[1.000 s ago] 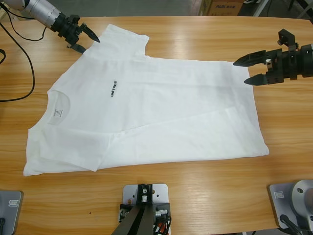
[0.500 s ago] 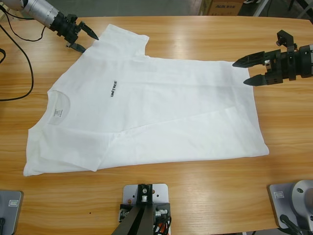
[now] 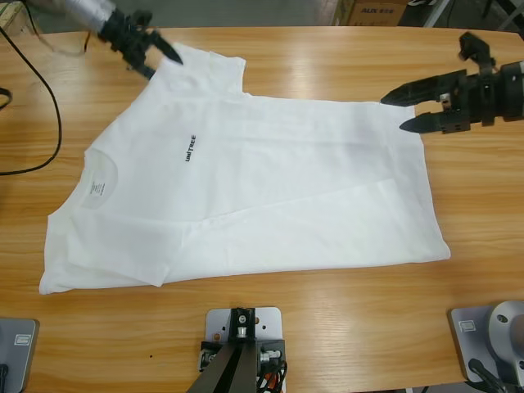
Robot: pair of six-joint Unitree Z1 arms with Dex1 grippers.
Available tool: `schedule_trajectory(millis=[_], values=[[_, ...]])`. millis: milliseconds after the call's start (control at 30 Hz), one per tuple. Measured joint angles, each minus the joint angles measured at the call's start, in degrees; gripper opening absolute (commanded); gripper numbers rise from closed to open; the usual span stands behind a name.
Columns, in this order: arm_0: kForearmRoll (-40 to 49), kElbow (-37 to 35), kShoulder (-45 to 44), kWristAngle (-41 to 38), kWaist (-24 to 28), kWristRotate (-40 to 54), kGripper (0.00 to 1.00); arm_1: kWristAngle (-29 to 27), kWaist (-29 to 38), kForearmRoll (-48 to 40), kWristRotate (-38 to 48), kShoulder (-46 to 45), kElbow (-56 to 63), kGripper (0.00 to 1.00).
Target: Fold clothes
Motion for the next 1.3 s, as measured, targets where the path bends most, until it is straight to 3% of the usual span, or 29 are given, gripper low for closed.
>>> schedule_trajectory(millis=[167,233,300,467,600,1200,1300], values=[[0.2,0.2,-13.3,5.2,-4.5,3.4,0.835,-0.2,0.9,0.0,0.0,-5.5,3.2,1.0],[0.3,3.7,-18.9,7.4,-6.2,4.0,0.849,-0.2,1.2,0.0,0.0,-6.8,4.1,1.0],[0.3,13.7,-26.0,9.6,-7.7,4.4,0.849,-0.2,1.7,0.0,0.0,-7.7,4.5,1.0],[-12.9,48.2,-41.3,12.7,-7.6,4.4,0.894,-0.2,2.4,0.0,0.0,-8.5,4.8,1.0],[-17.7,60.9,-48.7,14.1,-9.0,4.4,0.927,-0.2,3.6,0.0,0.0,-8.5,5.1,1.0],[-19.8,69.5,-61.7,16.6,-13.5,4.4,0.938,-2.3,6.2,0.0,-1.7,-8.6,5.2,1.0],[-20.2,70.0,-62.9,17.2,-13.9,4.4,0.988,-2.5,6.3,0.0,-1.7,-8.7,5.2,1.0]])
